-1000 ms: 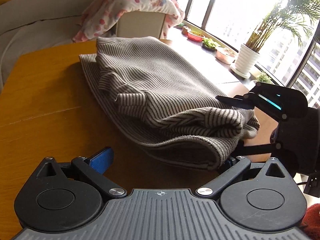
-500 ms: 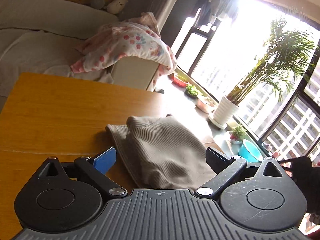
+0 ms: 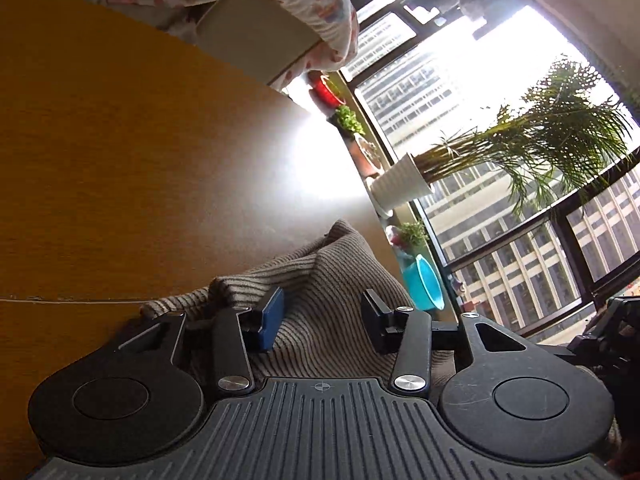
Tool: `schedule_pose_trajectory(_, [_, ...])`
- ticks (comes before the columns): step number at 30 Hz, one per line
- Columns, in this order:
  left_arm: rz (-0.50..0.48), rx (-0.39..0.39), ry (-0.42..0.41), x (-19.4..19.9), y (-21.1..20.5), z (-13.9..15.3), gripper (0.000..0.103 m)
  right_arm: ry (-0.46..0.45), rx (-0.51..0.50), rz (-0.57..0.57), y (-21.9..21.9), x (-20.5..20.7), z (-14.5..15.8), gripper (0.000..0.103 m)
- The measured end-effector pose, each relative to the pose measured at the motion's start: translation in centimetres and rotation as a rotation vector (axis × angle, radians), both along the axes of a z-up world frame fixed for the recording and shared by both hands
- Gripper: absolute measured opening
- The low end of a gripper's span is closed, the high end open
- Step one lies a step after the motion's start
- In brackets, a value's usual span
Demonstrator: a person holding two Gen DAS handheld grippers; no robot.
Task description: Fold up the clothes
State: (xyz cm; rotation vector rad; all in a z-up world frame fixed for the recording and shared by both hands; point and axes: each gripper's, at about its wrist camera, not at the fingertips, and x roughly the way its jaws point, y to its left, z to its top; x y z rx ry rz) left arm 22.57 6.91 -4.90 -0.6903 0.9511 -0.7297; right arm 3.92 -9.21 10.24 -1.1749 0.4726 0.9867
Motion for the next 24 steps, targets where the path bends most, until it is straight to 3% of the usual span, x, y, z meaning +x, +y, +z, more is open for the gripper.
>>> schedule_pose_trajectory(2, [0.067, -0.047, 0.004, 0.2, 1.9, 0.4, 0.044, 0.020, 0.011, -0.016, 0.4, 2.7, -1.7, 0.036])
schedule_pose_trajectory(5, [0.135, -0.007, -0.104, -1.0, 4.4, 2.9, 0.067, 0.047, 0.029, -0.058, -0.1, 5.7, -4.8, 0.040])
schedule_pose_trajectory(7, [0.132, 0.043, -0.162, -1.8, 5.0, 4.6, 0.076, 0.056, 0.084, -0.075, -0.8, 6.3, -5.3, 0.044])
schedule_pose_trajectory(9, [0.086, 0.072, -0.221, -3.2, 4.8, 6.1, 0.092, 0.061, 0.127, -0.122, -1.4, 6.6, -4.9, 0.057])
schedule_pose_trajectory(10, [0.049, 0.082, -0.242, -3.9, 4.3, 6.6, 0.095, 0.064, 0.149, -0.145, -1.7, 6.8, -4.7, 0.066])
schedule_pose_trajectory(14, [-0.075, 0.130, -0.284, -6.1, 1.8, 7.0, 0.096, 0.061, 0.198, -0.208, -2.7, 6.4, -3.3, 0.075])
schedule_pose_trajectory(16, [-0.099, 0.211, -0.296, -7.0, 0.5, 6.7, 0.096, 0.039, 0.233, -0.242, -3.5, 5.9, -2.2, 0.082])
schedule_pose_trajectory(20, [-0.083, 0.333, -0.324, -7.7, -0.3, 6.5, 0.096, 0.021, 0.361, -0.369, -6.8, 6.8, -0.3, 0.089])
schedule_pose_trajectory(24, [-0.032, 0.418, -0.339, -7.4, 0.0, 6.4, 0.090, -0.021, 0.456, -0.571, -9.3, 9.2, -0.8, 0.099])
